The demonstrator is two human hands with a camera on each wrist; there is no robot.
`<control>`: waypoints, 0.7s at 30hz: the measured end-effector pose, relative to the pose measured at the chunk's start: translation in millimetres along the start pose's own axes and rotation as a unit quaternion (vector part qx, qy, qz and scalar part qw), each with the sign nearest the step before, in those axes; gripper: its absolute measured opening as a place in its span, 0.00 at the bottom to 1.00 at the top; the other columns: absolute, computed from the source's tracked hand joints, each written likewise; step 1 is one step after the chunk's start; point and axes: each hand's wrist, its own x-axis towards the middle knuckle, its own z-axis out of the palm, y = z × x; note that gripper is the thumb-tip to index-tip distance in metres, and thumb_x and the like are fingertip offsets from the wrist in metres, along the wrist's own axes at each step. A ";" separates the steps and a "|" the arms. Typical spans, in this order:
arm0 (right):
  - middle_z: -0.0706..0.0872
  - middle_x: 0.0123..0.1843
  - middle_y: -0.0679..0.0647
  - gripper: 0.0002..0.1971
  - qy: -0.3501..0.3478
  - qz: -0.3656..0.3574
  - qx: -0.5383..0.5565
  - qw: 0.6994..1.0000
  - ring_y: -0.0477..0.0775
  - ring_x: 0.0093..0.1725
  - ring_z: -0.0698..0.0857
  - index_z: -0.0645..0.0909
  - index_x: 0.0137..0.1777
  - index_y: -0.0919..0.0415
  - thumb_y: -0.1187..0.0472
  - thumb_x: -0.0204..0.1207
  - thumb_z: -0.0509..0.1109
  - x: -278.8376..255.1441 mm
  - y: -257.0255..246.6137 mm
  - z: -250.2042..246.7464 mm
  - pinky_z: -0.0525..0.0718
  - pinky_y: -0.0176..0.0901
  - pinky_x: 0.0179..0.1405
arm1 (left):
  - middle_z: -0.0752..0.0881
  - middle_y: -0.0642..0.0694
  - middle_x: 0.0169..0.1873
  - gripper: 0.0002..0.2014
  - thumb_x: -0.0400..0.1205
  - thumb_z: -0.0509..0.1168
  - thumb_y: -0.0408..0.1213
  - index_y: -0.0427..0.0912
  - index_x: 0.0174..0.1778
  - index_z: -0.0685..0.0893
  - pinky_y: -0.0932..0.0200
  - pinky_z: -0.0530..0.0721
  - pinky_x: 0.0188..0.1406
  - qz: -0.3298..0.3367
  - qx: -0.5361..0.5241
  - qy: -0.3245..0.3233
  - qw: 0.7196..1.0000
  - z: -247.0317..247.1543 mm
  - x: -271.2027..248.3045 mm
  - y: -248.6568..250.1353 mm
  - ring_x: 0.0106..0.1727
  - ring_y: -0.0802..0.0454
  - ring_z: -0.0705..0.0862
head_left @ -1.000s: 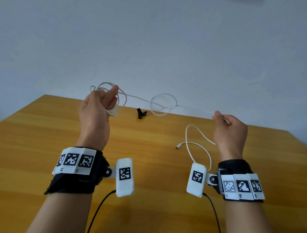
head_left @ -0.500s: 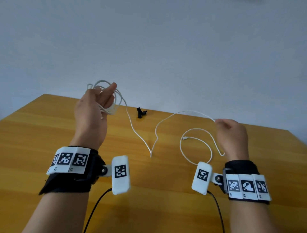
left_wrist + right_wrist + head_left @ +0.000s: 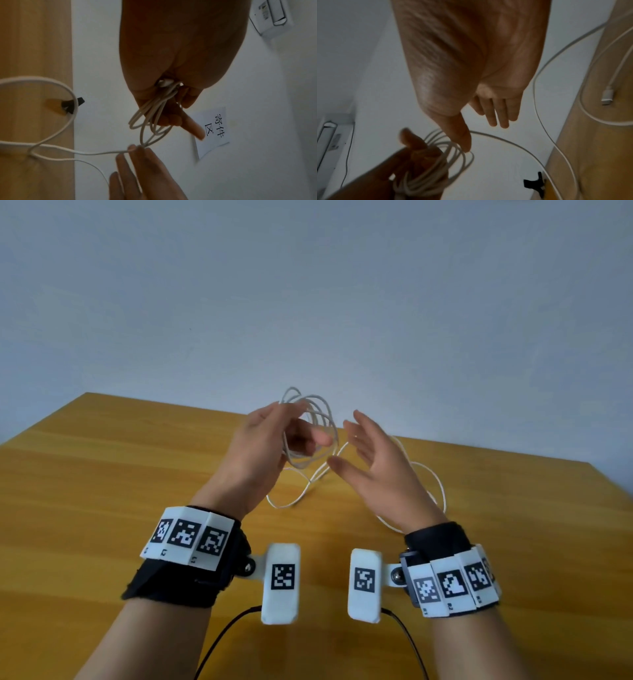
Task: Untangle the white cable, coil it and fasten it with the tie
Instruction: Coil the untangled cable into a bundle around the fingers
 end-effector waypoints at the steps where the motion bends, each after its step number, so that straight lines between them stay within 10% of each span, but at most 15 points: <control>1: 0.80 0.80 0.43 0.37 -0.008 0.008 -0.022 1.000 0.38 0.80 0.76 0.66 0.87 0.48 0.55 0.81 0.78 0.6 2.6 1.9 0.74 0.43 0.81 | 0.89 0.41 0.28 0.15 0.90 0.58 0.37 0.35 0.40 0.82 0.52 0.78 0.38 0.002 0.014 -0.013 1.000 0.7 -0.3 -1.7 0.33 0.43 0.78; 5: 0.94 0.47 0.45 0.05 -0.004 -0.012 -0.052 0.999 0.45 0.53 0.92 0.88 0.57 0.45 0.52 0.86 0.71 3.1 4.9 -0.9 0.87 0.56 0.63 | 0.77 0.43 0.21 0.26 0.89 0.59 0.41 0.42 0.22 0.76 0.43 0.66 0.42 0.022 0.062 -0.042 0.997 -1.4 0.9 -5.8 0.30 0.42 0.70; 10: 0.87 0.29 0.39 0.15 0.024 -0.021 -0.028 0.999 0.40 0.31 0.84 0.90 0.48 0.52 0.43 0.84 0.69 -1.2 1.5 -15.8 0.79 0.29 0.34 | 0.65 0.50 0.17 0.29 0.89 0.59 0.36 0.48 0.19 0.66 0.57 0.65 0.29 0.027 0.030 -0.041 0.998 -9.8 2.5 -4.1 0.24 0.48 0.61; 21: 0.80 0.29 0.46 0.13 0.057 -0.043 -0.004 0.997 0.48 0.28 0.75 0.88 0.47 0.45 0.55 0.91 0.63 0.6 -0.6 -12.7 0.74 0.43 0.32 | 0.68 0.52 0.17 0.18 0.93 0.48 0.41 0.44 0.38 0.71 0.58 0.62 0.27 -0.044 -0.138 -0.141 0.979 -4.2 -0.2 1.7 0.24 0.52 0.61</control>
